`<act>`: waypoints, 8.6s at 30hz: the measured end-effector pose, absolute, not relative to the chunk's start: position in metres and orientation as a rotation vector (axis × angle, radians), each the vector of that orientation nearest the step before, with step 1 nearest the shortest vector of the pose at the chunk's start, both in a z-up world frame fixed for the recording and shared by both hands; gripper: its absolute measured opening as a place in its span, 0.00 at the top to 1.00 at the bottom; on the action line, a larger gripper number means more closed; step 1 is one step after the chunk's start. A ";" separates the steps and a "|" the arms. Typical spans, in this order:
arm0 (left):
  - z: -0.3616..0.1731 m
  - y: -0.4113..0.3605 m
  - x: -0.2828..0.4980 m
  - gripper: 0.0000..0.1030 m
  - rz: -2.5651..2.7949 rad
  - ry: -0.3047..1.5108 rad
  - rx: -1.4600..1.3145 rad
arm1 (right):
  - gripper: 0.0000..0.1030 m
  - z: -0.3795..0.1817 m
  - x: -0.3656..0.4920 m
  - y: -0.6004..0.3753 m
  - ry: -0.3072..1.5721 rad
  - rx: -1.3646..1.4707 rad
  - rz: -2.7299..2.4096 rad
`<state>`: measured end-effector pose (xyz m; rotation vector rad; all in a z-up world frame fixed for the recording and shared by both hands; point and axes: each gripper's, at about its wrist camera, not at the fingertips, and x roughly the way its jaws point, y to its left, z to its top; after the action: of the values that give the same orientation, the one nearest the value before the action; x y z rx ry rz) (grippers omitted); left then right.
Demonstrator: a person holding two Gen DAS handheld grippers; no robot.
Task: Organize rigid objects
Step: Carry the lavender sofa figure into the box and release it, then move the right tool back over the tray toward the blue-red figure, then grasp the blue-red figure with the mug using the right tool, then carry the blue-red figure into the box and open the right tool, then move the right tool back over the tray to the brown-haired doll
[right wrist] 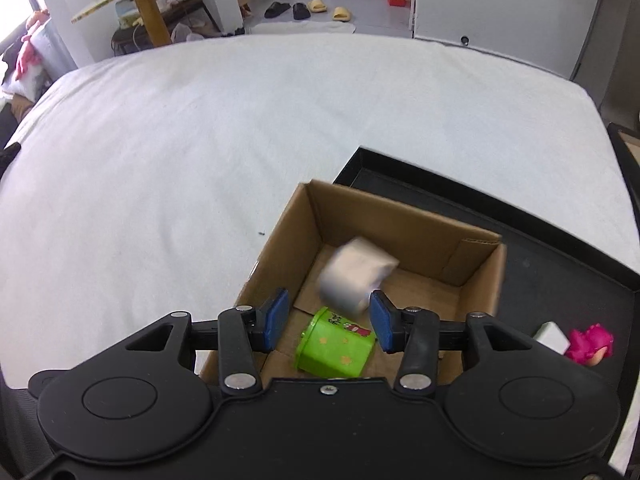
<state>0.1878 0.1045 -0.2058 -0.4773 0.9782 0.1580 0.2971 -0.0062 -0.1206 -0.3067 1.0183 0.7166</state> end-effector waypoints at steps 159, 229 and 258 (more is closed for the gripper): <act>-0.203 0.099 0.186 0.83 0.172 0.967 -0.442 | 0.62 -0.092 0.300 -0.089 0.957 -0.288 0.545; -0.203 0.094 0.187 0.83 0.188 0.969 -0.425 | 0.35 -0.111 0.292 -0.133 1.018 -0.180 0.560; -0.202 0.088 0.192 0.83 0.226 0.997 -0.392 | 0.34 -0.196 0.328 -0.195 1.149 0.028 0.479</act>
<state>0.1925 0.0877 -0.2017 -0.3924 0.9968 0.2259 0.3282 -0.1950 -0.1956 0.0284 1.1491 0.4788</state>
